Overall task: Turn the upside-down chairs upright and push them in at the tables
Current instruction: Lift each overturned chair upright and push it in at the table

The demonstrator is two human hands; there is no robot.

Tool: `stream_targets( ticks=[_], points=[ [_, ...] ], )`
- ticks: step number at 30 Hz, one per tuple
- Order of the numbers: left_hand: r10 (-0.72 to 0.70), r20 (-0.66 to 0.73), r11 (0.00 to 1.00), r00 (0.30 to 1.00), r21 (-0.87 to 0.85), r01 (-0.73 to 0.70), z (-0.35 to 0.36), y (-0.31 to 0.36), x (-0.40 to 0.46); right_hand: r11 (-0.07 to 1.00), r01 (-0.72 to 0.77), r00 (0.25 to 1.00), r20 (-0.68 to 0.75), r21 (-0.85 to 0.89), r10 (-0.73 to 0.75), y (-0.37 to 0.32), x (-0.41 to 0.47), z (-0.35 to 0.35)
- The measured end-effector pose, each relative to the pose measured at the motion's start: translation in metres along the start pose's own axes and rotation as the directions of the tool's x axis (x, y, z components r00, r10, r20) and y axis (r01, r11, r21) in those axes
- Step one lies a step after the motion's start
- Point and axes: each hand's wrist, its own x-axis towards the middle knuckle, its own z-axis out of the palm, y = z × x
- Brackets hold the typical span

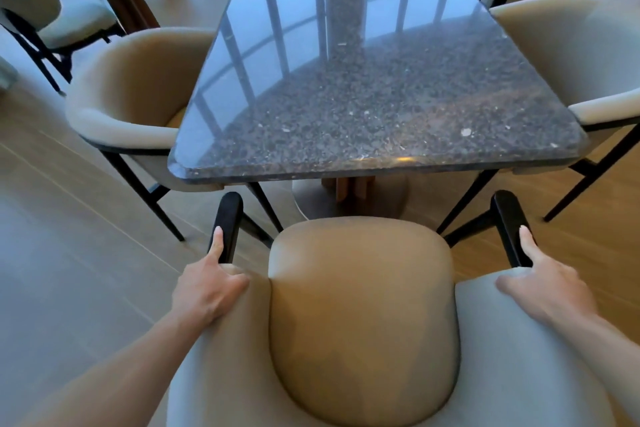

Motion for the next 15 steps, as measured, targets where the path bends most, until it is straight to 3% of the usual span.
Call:
stream_targets(
  ticks=[15],
  points=[
    [-0.054, 0.058, 0.997, 0.997, 0.050, 0.051, 0.008, 0.022, 0.071, 0.999, -0.042, 0.996, 0.082, -0.028, 0.044, -0.027, 0.076, 0.008]
  ],
)
